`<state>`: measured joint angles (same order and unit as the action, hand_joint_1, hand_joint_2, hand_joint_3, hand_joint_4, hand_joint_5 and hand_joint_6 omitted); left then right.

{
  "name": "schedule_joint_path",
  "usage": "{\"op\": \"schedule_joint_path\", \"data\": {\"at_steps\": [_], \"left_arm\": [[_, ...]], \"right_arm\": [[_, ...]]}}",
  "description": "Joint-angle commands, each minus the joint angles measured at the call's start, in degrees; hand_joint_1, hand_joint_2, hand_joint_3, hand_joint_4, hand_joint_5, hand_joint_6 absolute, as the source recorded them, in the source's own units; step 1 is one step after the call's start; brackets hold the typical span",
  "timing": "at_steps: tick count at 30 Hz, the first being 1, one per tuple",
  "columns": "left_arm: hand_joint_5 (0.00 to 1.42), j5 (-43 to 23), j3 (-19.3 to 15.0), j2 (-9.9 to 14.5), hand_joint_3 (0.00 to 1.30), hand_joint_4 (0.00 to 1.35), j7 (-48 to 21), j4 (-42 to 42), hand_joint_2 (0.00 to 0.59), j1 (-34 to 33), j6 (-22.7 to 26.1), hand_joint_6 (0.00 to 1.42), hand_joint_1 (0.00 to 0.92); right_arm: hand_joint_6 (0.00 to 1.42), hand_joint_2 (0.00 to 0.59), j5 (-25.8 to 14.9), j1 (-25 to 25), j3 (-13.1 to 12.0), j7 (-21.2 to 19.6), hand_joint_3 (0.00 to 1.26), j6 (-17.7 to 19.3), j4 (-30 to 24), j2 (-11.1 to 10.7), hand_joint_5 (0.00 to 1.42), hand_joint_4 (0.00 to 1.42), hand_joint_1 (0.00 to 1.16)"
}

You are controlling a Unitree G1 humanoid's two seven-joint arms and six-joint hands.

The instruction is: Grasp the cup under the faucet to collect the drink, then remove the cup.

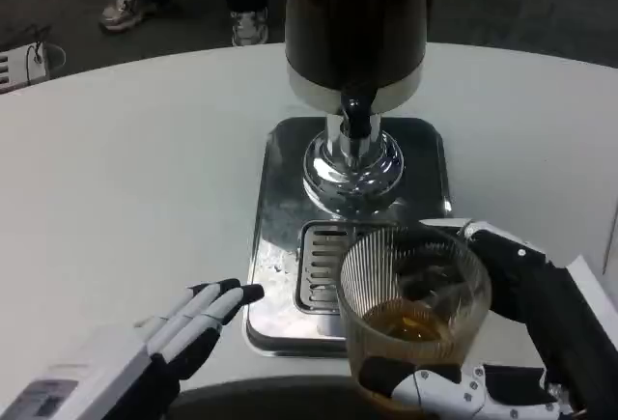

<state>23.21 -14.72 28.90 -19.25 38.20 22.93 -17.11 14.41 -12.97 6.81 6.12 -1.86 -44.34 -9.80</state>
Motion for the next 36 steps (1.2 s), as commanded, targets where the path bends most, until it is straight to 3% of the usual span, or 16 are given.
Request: {"op": "schedule_joint_path", "data": {"at_steps": [1, 17, 36], "left_arm": [[0.00, 3.44, 0.32, -1.88, 0.04, 0.00, 1.45, 2.46, 0.082, 1.78, -0.29, 0.10, 0.000], [0.00, 8.31, 1.68, -3.34, 0.00, 0.00, -0.48, 7.39, 0.083, 3.31, 1.73, 0.01, 0.000], [0.00, 7.31, 0.24, -2.29, 0.00, 0.00, -2.06, 6.75, 0.084, 1.90, 3.37, 0.00, 0.000]], "right_arm": [[1.42, 0.223, -2.37, -1.98, -1.34, 1.26, 1.17, 0.99, -3.30, -0.40, 1.42, 1.38, 0.99], [1.42, 0.227, -3.64, -4.74, -2.97, 2.92, 1.16, 2.90, -6.30, -1.97, 1.42, 1.37, 0.99], [1.42, 0.227, -2.12, -4.81, -2.01, 2.60, 1.16, 2.24, -7.00, -1.75, 1.42, 1.37, 0.98]]}}
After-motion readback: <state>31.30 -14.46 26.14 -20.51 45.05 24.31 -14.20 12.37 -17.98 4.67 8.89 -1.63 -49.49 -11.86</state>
